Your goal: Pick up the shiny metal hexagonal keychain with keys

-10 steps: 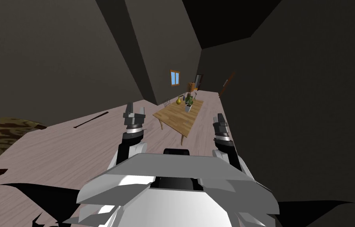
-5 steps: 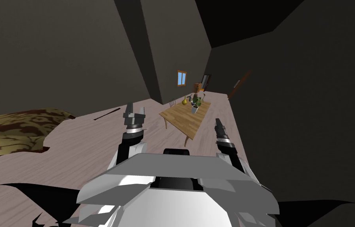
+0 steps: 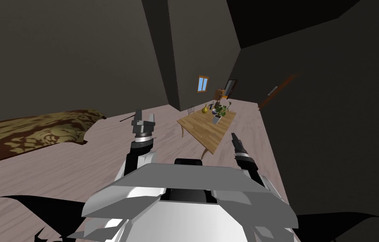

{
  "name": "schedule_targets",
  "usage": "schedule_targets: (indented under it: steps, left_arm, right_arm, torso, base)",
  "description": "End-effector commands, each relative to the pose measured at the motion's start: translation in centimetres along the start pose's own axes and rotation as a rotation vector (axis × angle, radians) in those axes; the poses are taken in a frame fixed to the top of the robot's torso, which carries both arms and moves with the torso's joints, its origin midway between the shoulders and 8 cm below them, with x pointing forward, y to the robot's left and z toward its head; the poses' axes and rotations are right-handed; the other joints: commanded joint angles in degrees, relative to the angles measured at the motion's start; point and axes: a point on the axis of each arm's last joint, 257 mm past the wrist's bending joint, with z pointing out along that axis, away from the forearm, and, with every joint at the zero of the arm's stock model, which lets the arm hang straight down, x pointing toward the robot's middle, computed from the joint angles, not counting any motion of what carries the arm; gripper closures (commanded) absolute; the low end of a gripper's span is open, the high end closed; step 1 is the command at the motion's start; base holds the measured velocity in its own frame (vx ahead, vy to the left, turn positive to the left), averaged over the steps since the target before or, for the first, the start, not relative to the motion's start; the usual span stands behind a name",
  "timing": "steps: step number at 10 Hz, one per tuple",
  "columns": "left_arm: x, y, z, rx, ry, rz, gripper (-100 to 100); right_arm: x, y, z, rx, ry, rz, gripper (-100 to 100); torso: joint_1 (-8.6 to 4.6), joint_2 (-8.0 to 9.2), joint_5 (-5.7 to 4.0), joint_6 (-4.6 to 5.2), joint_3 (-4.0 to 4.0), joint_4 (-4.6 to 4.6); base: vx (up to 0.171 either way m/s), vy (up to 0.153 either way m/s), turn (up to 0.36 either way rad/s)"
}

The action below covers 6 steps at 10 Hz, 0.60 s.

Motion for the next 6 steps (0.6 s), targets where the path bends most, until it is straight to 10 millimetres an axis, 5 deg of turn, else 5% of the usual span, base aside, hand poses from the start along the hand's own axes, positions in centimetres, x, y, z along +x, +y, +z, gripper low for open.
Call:
schedule_targets:
  steps: [1, 6]
  left_arm:
    - [0.0, 0.0, 0.0, 0.000, 0.000, 0.000, 0]
    - [0.0, 0.0, 0.0, 0.000, 0.000, 0.000, 0]
  right_arm:
    - [-0.1, -2.0, 0.0, 0.049, 0.008, -0.025, -100]
    - [-1.1, -13.1, -3.9, 0.322, 0.054, -0.168, -100]
  torso:
    - [0.00, 0.00, 0.00, 0.00, 0.00, 0.00]
    - [-0.18, 0.00, -0.03, 0.01, 0.00, 0.00]
  base:
    - [0.065, 0.081, 0.110]
    - [0.079, 0.063, 0.251]
